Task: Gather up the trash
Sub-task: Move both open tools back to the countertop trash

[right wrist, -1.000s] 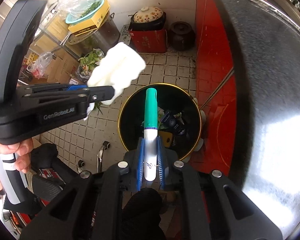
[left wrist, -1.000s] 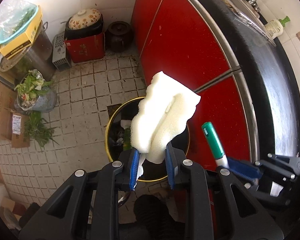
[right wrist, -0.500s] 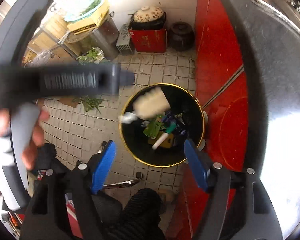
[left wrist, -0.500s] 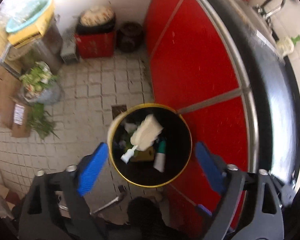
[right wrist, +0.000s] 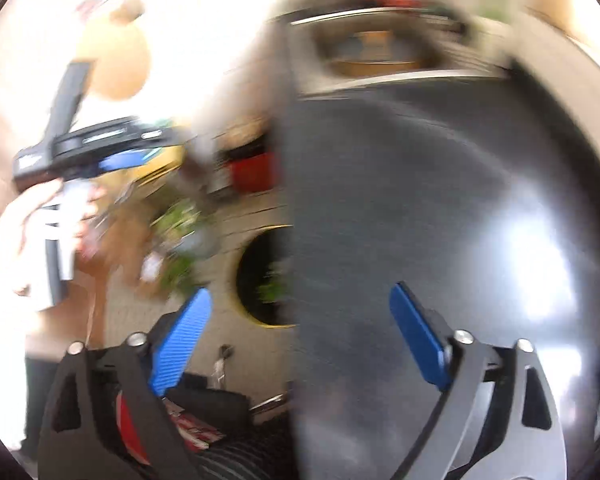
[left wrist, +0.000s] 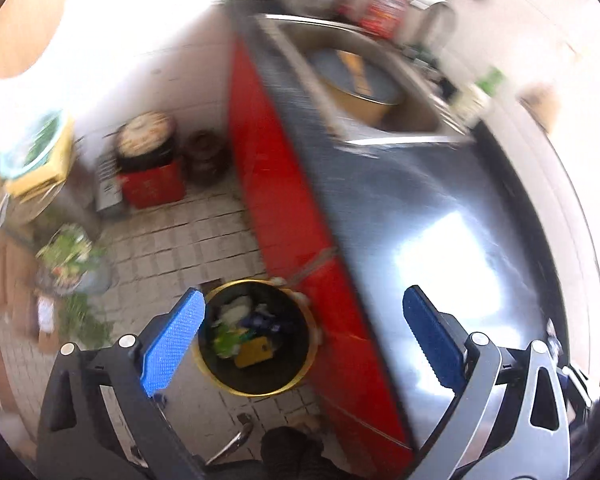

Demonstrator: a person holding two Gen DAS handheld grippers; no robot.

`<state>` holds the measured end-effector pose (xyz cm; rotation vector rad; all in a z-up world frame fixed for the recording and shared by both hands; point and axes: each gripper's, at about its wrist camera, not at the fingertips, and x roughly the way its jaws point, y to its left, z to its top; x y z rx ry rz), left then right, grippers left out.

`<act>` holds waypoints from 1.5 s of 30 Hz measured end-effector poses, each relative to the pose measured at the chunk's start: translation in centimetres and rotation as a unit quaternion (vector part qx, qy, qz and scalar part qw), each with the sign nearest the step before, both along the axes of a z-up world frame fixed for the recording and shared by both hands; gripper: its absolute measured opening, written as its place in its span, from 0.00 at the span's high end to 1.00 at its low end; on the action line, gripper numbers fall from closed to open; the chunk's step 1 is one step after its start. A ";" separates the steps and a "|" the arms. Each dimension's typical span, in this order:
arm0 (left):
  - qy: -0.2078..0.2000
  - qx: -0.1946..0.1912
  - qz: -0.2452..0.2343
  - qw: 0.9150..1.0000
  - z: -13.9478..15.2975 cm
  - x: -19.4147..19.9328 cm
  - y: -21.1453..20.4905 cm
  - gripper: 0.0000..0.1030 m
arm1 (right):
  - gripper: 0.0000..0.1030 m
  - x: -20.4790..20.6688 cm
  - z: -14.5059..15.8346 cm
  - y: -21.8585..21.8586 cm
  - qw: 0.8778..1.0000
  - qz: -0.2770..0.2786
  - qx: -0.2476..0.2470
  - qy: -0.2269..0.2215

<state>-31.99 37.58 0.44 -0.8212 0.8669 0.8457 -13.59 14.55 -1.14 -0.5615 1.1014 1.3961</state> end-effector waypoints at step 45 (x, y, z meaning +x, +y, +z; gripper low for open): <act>0.108 -0.026 -0.489 0.865 -8.8 47.9 -26.2 0.06 | 0.07 27.9 -14.4 -35.6 0.938 -0.307 -0.148 -0.062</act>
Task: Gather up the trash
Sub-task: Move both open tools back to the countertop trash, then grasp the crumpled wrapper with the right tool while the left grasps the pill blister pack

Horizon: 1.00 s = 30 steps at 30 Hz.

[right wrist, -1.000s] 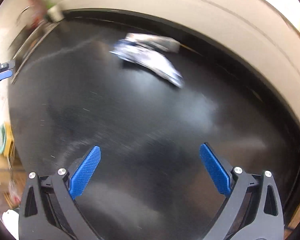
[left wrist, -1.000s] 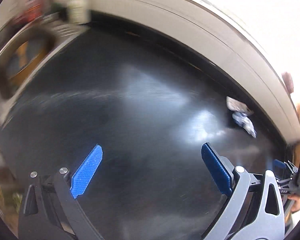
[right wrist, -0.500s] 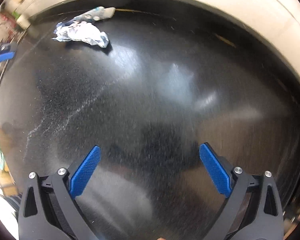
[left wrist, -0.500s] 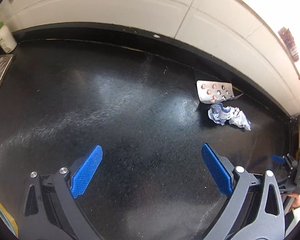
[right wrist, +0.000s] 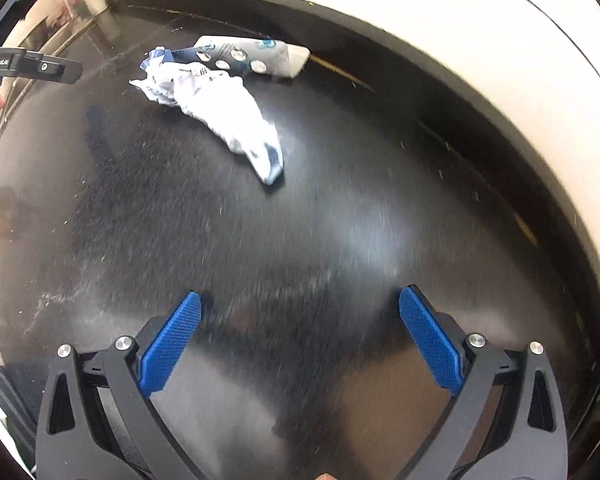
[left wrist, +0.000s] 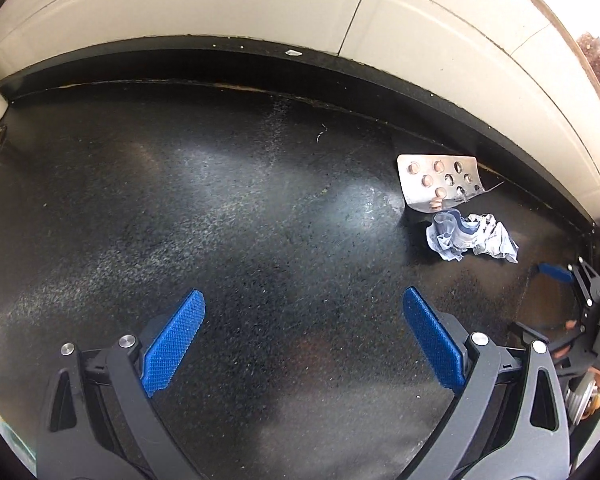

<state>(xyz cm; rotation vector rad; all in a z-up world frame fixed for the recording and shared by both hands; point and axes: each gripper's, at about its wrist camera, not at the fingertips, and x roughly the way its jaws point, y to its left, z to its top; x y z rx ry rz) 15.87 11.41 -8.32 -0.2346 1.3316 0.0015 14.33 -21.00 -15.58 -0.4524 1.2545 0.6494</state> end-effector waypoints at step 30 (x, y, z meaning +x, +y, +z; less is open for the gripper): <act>0.016 -0.010 0.070 0.997 -1.0 -3.0 5.7 0.06 | 0.12 6.5 -0.1 12.9 0.996 0.082 0.025 -0.022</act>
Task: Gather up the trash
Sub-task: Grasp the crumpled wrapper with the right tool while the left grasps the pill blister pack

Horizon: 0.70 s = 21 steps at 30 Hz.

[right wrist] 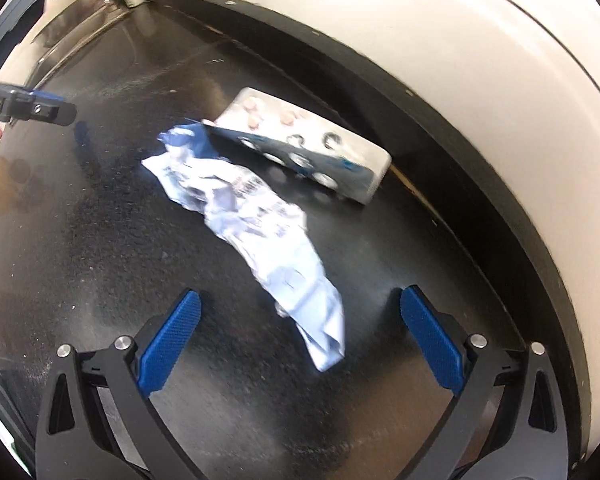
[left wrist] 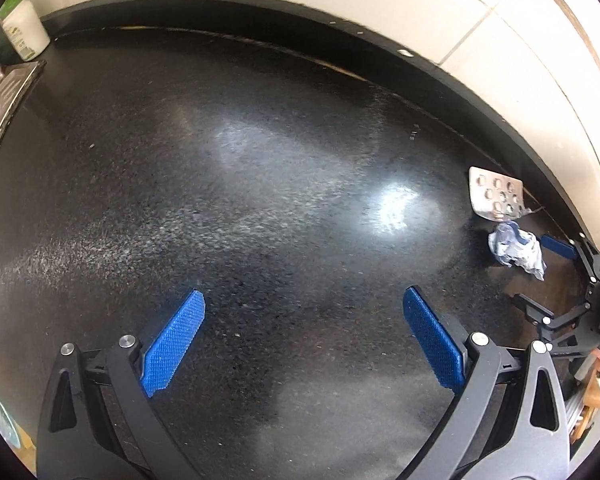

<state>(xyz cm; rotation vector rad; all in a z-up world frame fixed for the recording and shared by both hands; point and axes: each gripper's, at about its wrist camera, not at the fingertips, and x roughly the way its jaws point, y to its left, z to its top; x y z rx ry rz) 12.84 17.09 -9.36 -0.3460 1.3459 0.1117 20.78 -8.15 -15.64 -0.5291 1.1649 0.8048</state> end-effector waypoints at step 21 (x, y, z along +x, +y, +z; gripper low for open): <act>-0.058 0.062 -0.237 0.968 3.4 9.6 -15.2 0.07 | 0.78 -1.7 2.0 -10.4 0.990 -0.139 -0.005 0.016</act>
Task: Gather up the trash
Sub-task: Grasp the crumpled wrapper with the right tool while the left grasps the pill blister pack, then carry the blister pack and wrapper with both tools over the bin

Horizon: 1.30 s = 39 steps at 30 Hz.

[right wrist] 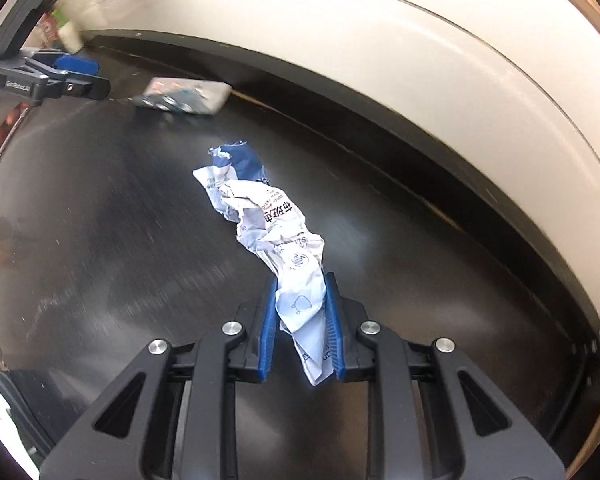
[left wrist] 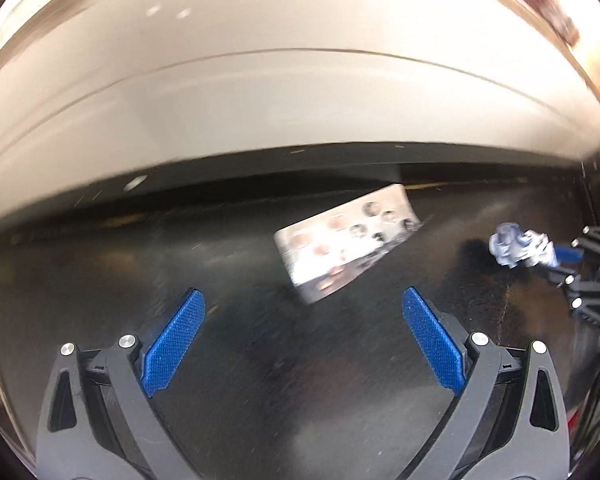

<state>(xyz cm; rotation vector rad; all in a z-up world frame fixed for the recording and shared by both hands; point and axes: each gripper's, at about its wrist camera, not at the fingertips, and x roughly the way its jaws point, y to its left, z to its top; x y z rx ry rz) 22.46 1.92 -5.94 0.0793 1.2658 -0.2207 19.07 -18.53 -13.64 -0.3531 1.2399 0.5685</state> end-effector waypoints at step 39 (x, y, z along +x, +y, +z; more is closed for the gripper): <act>0.035 -0.091 -0.040 0.994 -0.5 -2.2 -2.6 0.96 | 0.77 -3.6 2.0 -12.2 0.995 -0.090 0.041 0.002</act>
